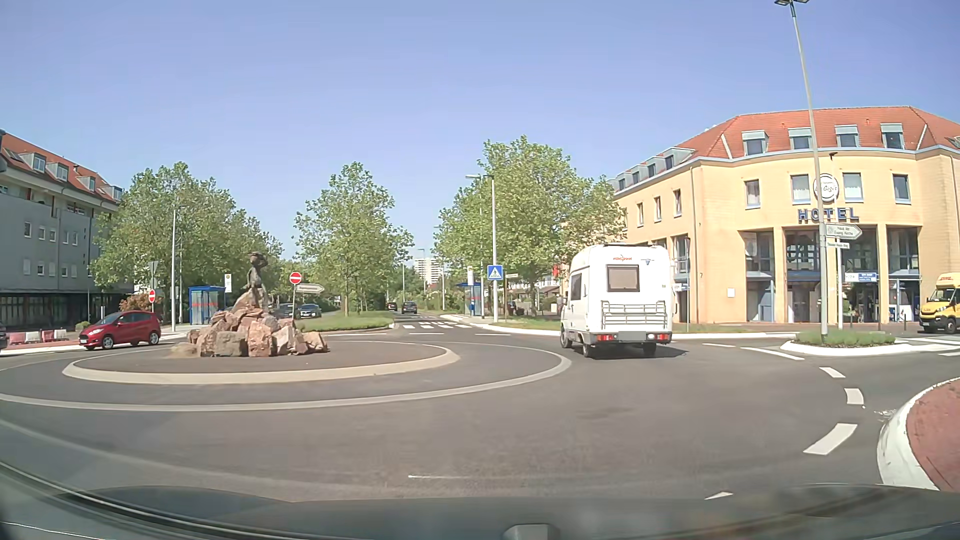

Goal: Follow the waypoints while adhering to traffic rules and regulations

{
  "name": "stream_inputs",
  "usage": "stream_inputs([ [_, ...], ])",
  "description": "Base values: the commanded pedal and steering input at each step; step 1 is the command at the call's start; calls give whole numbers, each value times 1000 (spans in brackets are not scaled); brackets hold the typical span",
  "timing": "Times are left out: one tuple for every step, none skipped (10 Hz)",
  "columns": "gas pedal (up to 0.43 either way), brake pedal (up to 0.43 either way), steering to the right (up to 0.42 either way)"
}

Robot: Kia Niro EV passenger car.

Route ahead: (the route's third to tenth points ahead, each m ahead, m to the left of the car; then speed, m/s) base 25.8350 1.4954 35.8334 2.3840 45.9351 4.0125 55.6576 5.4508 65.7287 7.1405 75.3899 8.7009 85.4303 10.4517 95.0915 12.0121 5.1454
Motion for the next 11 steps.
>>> stream_inputs([
  [79,0,203],
  [79,0,219],
  [79,0,234],
  [67,0,250],
  [39,0,256],
  [20,0,257],
  [0,0,256],
  [0,0,252],
  [0,0,240],
  [0,0,218],
  [0,0,185],
])
